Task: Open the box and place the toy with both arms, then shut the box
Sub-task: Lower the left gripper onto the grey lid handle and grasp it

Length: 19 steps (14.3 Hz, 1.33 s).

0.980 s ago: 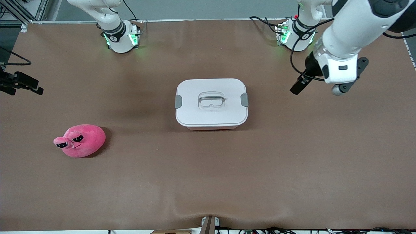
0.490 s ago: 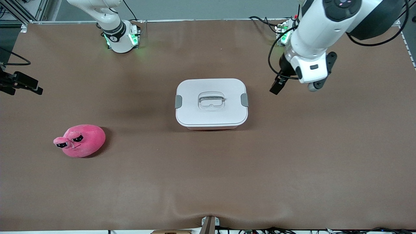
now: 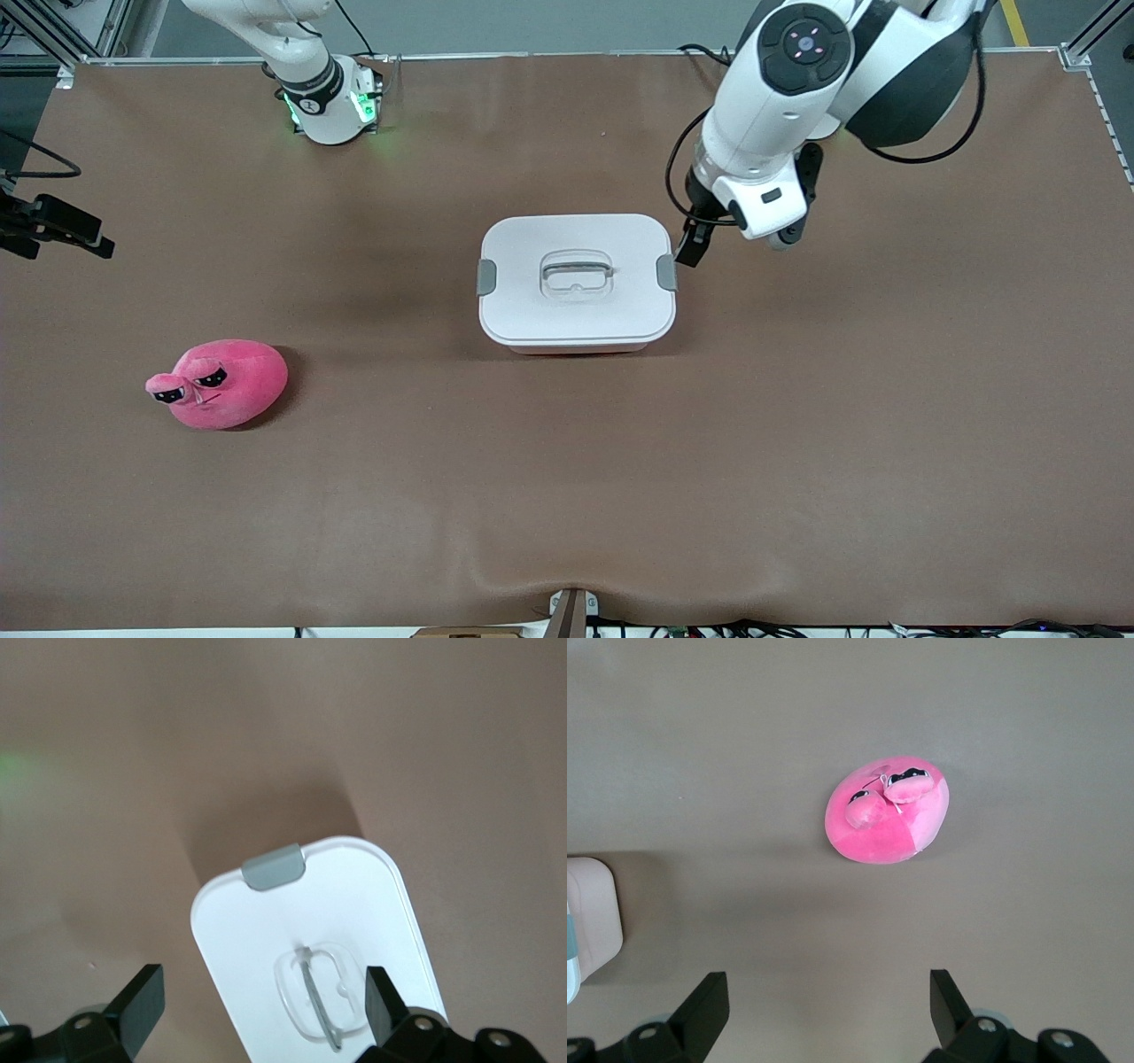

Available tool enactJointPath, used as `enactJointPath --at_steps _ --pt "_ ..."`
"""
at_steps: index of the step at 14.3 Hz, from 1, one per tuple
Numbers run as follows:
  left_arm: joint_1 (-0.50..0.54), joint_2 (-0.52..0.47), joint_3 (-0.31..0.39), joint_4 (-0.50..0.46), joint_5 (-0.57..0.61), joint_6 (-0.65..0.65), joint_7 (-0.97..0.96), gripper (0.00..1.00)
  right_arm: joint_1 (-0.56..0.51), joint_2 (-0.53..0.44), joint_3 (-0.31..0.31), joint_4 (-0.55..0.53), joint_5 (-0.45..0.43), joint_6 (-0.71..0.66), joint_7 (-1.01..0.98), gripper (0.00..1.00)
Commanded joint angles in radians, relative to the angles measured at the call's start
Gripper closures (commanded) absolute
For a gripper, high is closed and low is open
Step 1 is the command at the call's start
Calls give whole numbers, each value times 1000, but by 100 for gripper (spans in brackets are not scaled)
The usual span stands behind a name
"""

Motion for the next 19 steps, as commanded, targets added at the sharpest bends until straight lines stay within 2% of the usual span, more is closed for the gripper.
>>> enactJointPath --at_steps 1,5,8,15,19 --pt "-37 46 2 24 3 40 -97 0 -14 4 6 19 10 -10 7 0" --pt "-119 112 2 24 85 102 -286 0 -11 20 6 17 8 -9 12 0" --pt "-156 158 2 25 112 143 -389 0 -14 72 6 29 -6 4 7 0" --pt "-202 224 2 25 125 231 -513 0 26 230 10 57 -16 14 1 0" --pt "-231 261 6 25 138 283 -567 0 24 267 10 55 -36 59 -1 0"
